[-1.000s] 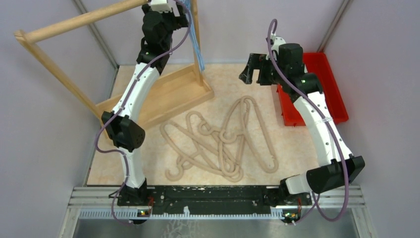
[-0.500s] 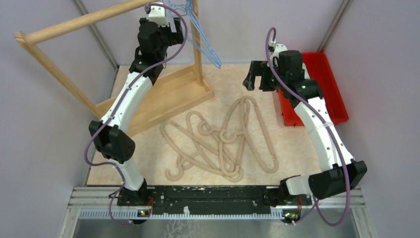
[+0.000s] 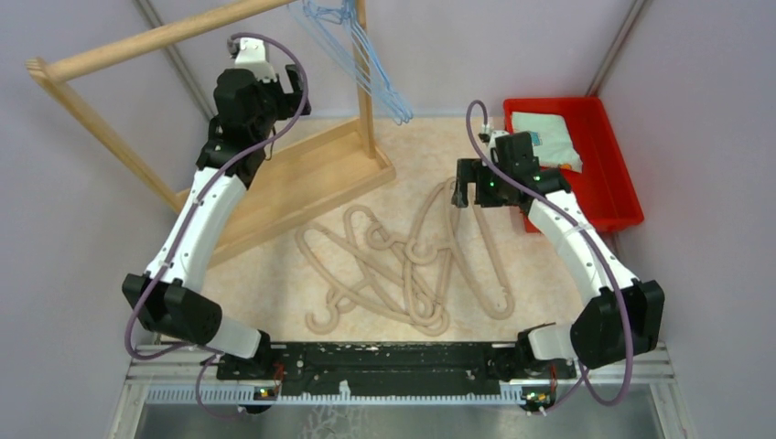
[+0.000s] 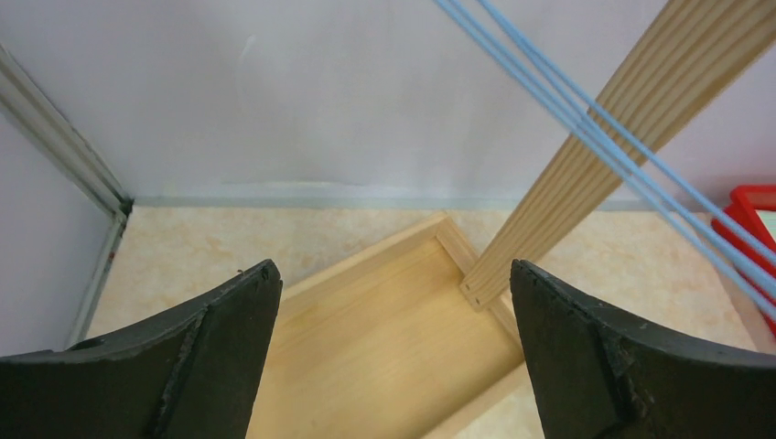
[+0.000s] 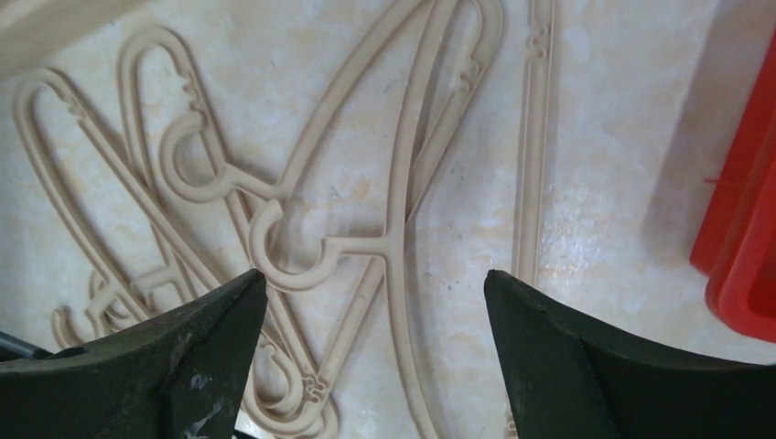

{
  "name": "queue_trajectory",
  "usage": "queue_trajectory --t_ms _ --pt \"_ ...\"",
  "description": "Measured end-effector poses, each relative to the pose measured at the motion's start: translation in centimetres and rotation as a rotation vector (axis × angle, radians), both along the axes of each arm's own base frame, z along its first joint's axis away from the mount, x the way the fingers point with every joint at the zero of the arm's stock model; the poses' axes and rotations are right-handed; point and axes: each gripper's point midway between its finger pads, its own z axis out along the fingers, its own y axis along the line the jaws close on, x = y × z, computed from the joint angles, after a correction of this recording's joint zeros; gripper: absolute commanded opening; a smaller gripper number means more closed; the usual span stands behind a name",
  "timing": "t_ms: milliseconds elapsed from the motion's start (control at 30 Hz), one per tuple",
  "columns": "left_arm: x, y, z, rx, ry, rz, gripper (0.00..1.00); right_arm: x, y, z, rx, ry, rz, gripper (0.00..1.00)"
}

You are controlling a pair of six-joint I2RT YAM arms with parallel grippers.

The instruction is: Organize the hangers

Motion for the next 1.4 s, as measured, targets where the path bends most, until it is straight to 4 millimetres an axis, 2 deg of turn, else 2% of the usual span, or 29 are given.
queue_trajectory --t_ms 100,233,267,400,500,600,733,933,1233,1400 --pt "-1.8 0.4 -2.0 -0.017 0.054 -0.014 1.0 -1.4 -0.3 -3.2 -0.025 0.069 0.005 0.86" --pt "-4.2 0.3 -6.5 -0.043 0.167 -0.043 1.0 -4.3 -0.4 -7.3 -0.076 0.163 0.031 0.86" --pt "-4.8 0.3 -7.8 -0.05 0.202 -0.049 1.0 -5.6 -0.2 -8.4 -0.097 0.19 0.053 0.85" --pt "-7.0 0.3 -12.6 -0.079 0.33 -0.051 1.0 -8.5 1.0 -10.6 -0.133 0.241 0.119 0.83" --pt "-8.5 0.4 -14.8 -0.108 0.391 -0.048 1.0 -9.8 1.5 -12.0 -0.125 0.267 0.117 0.83" --pt "-10.3 0.6 -16.5 -0.129 0.448 -0.043 1.0 -10.7 0.5 -13.7 -0.14 0.294 0.051 0.83" --pt "-12.1 0.9 -17.4 -0.147 0.484 -0.032 1.0 -11.6 -0.5 -15.7 -0.164 0.33 -0.009 0.73" --pt "-13.9 1.7 -17.2 -0.146 0.477 -0.015 1.0 -11.9 -0.6 -17.8 -0.162 0.371 -0.042 0.7" --pt "-15.7 2.9 -18.8 -0.152 0.504 0.038 1.0 -12.8 -1.1 -18.8 -0.156 0.387 -0.097 0.64" --pt "-16.2 3.2 -18.9 -0.167 0.499 0.054 1.0 -12.8 -1.3 -18.9 -0.172 0.373 -0.145 0.45"
